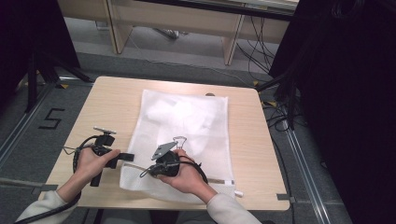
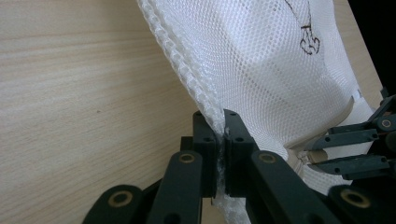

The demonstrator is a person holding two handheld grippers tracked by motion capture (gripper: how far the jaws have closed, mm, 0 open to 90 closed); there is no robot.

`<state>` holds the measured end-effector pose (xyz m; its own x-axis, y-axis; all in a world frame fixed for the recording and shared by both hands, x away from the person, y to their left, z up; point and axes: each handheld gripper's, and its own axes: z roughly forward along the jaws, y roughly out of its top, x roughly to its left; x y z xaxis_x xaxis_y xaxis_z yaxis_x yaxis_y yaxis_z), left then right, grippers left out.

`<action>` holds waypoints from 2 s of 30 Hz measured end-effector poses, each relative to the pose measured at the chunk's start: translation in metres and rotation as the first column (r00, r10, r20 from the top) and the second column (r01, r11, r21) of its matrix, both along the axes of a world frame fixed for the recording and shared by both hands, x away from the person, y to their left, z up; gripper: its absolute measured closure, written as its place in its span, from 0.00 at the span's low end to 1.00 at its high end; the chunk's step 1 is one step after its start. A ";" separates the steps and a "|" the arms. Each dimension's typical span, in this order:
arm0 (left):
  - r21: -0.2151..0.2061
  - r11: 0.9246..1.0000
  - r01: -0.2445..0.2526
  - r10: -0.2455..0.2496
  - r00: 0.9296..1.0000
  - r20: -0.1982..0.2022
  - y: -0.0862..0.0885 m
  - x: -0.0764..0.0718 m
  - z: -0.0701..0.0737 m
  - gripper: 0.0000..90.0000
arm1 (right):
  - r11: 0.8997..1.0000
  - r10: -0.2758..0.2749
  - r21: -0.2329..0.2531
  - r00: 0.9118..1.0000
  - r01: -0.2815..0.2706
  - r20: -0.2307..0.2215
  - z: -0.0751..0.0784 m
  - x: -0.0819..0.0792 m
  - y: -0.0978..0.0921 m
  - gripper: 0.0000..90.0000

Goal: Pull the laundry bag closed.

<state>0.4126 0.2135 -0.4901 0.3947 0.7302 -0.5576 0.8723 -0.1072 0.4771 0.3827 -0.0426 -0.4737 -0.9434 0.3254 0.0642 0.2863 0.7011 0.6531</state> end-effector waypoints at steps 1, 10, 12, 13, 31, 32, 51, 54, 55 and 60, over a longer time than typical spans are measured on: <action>0.003 1.000 0.001 -0.001 1.000 0.001 0.000 0.000 0.000 0.95 | 1.000 -0.015 -0.001 1.000 0.015 -0.013 0.000 -0.001 0.000 0.92; 0.002 1.000 0.002 -0.002 1.000 0.000 0.000 0.000 0.000 0.95 | 1.000 -0.008 -0.003 1.000 0.008 -0.018 0.000 -0.001 -0.004 0.92; -0.003 1.000 0.002 -0.002 1.000 -0.001 0.000 0.000 0.000 0.95 | 1.000 -0.006 -0.002 1.000 0.006 -0.018 -0.001 -0.001 -0.004 0.92; 0.000 1.000 0.000 0.000 1.000 -0.002 0.000 0.000 0.000 0.95 | 1.000 -0.007 -0.001 1.000 0.007 -0.015 -0.001 0.000 -0.005 0.92; 0.001 1.000 0.003 -0.003 1.000 -0.003 0.001 0.000 0.000 0.95 | 1.000 -0.012 -0.004 1.000 0.012 -0.021 0.001 -0.001 -0.011 0.92; -0.001 1.000 0.002 -0.002 1.000 -0.005 0.001 0.000 0.000 0.95 | 1.000 -0.016 -0.004 1.000 0.016 -0.022 0.001 -0.001 -0.011 0.92; 0.000 1.000 0.004 -0.004 1.000 -0.004 0.000 0.001 0.000 0.95 | 0.999 -0.041 0.002 0.998 0.041 -0.038 0.001 -0.002 -0.016 0.92; -0.001 1.000 0.003 -0.003 1.000 -0.004 0.000 0.000 0.000 0.95 | 1.000 -0.029 -0.001 0.999 0.029 -0.034 0.001 -0.002 -0.016 0.92; -0.002 1.000 0.003 -0.003 1.000 -0.005 0.000 0.000 0.000 0.95 | 1.000 -0.028 -0.004 0.999 0.027 -0.035 0.002 -0.002 -0.016 0.92; -0.003 1.000 0.004 -0.004 1.000 -0.007 0.001 0.001 0.000 0.95 | 1.000 -0.029 -0.012 0.999 0.028 -0.039 0.002 -0.002 -0.017 0.92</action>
